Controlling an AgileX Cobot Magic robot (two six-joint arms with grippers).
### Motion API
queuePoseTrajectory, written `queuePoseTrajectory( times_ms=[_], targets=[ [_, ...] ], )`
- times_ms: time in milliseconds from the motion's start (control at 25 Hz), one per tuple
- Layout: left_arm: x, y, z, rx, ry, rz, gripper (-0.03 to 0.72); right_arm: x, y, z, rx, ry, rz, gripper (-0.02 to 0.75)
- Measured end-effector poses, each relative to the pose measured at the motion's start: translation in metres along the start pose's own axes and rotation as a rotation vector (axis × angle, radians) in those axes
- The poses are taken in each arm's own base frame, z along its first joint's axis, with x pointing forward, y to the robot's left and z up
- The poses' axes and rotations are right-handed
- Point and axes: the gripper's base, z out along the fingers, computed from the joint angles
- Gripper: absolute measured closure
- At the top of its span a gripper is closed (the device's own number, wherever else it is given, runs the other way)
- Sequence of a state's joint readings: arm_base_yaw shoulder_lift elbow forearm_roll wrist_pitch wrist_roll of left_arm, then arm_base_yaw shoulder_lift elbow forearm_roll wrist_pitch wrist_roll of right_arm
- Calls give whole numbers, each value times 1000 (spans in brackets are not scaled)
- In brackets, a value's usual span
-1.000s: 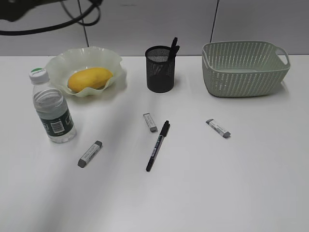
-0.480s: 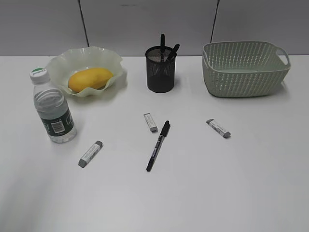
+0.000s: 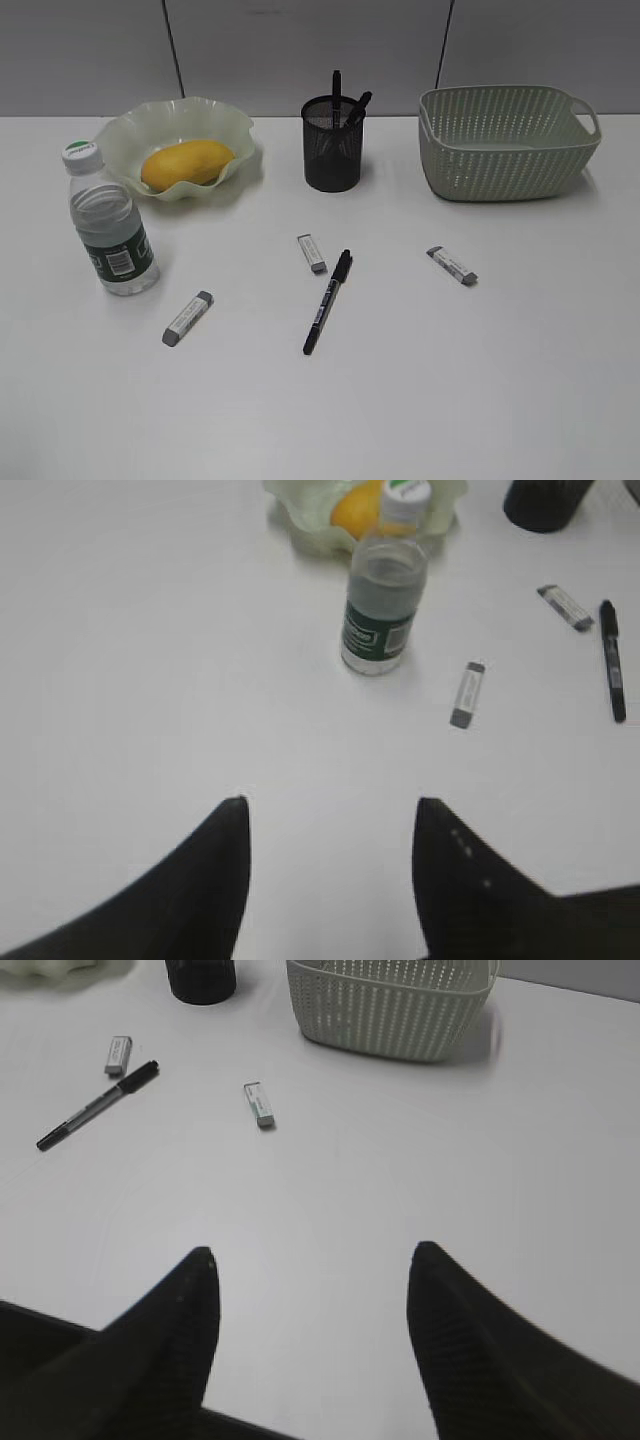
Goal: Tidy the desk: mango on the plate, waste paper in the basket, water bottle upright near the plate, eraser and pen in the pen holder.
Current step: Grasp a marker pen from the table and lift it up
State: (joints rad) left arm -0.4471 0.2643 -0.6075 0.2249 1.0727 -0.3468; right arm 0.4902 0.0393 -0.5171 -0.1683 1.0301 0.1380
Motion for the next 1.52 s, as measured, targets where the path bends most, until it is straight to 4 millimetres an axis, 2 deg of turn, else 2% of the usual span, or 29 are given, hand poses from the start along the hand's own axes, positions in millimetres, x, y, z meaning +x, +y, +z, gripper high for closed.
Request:
queuePoseTrajectory(
  times_ms=[80, 160, 320, 600, 640, 800, 920, 1120, 1360, 1520],
  targets=[
    [15, -1, 4, 36, 17, 47, 302, -10, 1, 1, -5, -35, -3, 263],
    [21, -3, 1, 84, -6, 94, 306, -23, 3, 7, -13, -56, -9, 263],
    [29, -5, -10, 160, -79, 153, 307, -49, 12, 38, -42, -60, -22, 274],
    [38, 3, -23, 54, -188, 41, 340, -93, 31, 125, -94, -41, -48, 300],
    [38, 3, -24, 29, -190, 25, 345, -97, 35, 145, -99, -9, -53, 302],
    [39, 1, -25, -82, -201, -41, 377, -115, 46, 203, -115, 71, -22, 303],
    [40, 0, -25, -183, -209, -103, 386, -119, 55, 251, -122, 211, 62, 303],
    [40, -3, -26, -275, -213, -145, 388, -98, 73, 329, -118, 502, 104, 303],
    [40, -4, -25, -272, -212, -140, 388, -72, 106, 391, -156, 779, 248, 280],
    [40, -4, -25, -271, -212, -139, 388, -63, 121, 420, -140, 886, 377, 279]
  ],
)
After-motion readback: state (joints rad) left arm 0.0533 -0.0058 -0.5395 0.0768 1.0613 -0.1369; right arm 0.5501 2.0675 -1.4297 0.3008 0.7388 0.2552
